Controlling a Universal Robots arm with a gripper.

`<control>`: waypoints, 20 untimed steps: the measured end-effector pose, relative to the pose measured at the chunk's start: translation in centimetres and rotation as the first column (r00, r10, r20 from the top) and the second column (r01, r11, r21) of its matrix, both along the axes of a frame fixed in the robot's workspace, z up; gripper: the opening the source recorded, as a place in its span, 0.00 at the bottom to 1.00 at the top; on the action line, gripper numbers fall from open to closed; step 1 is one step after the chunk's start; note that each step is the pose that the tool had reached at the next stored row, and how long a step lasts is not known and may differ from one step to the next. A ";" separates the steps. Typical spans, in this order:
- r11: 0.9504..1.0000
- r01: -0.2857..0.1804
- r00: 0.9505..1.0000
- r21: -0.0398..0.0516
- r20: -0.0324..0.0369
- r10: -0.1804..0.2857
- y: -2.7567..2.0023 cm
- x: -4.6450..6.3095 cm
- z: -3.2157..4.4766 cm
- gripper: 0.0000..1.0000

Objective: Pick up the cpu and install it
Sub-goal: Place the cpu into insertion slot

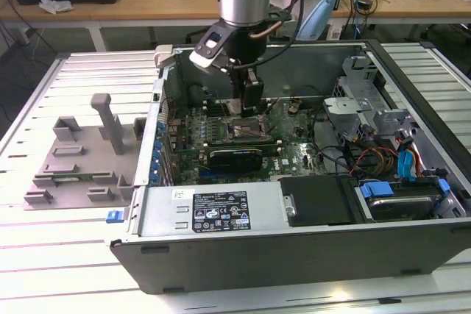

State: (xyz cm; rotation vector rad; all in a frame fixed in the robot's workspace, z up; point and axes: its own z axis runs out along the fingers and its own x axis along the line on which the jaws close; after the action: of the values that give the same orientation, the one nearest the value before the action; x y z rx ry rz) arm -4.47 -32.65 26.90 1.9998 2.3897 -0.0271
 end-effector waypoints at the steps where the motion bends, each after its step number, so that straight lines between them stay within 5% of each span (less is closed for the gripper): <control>1: 1.000 0.029 1.000 0.000 0.000 -0.029 0.00 0.0 -0.10 0.55; 6: 0.994 0.108 0.994 0.004 0.000 -0.108 0.00 0.0 -0.80 0.55; 12: 0.993 0.120 0.993 0.003 0.000 -0.120 0.21 0.7 -1.79 0.55; 20: 0.989 0.147 0.989 -0.006 0.001 -0.147 1.31 1.4 -4.30 0.55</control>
State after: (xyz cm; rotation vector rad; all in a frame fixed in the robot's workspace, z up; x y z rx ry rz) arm -3.02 -31.33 22.60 2.1683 2.2339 -0.0365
